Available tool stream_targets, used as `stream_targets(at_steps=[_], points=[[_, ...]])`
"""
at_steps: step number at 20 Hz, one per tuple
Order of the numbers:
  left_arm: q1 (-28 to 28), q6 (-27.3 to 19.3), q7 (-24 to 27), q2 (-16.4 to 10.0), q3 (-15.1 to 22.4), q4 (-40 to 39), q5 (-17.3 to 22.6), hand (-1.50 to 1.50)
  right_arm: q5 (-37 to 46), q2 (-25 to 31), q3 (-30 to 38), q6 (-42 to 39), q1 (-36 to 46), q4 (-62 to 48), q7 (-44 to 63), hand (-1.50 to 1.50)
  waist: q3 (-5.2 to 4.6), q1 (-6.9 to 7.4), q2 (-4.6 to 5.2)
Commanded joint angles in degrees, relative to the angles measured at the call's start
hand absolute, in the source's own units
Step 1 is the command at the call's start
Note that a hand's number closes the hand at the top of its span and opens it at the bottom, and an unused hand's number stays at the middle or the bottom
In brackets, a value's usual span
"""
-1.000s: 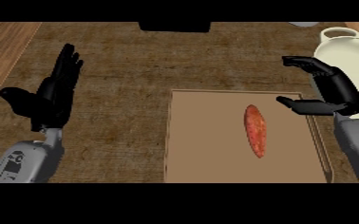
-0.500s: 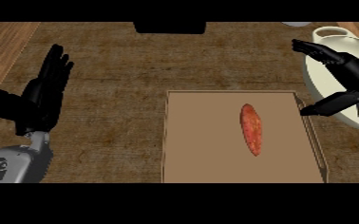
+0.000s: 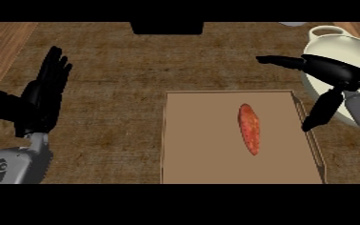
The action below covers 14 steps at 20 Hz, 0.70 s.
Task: Pick the sweet potato from the tray and place it in the pot
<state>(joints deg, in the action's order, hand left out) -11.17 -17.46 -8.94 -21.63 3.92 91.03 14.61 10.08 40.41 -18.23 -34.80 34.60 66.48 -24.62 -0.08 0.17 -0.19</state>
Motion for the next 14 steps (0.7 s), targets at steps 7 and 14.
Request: stream_targets(at_steps=[7,14], points=[[-3.0,2.1,-1.8,0.6,-3.5,-2.3,-1.3,0.0,4.9,-4.3,-1.0,-6.5,-5.3,13.2,13.3,-1.5,0.06,-0.38,0.14],[0.7,3.9,-3.6,1.4,-5.0,4.3,-2.1,0.0,10.4,-8.1,0.0,-7.6,-10.3,17.5,16.2,-1.5,0.08,-0.14,0.11]])
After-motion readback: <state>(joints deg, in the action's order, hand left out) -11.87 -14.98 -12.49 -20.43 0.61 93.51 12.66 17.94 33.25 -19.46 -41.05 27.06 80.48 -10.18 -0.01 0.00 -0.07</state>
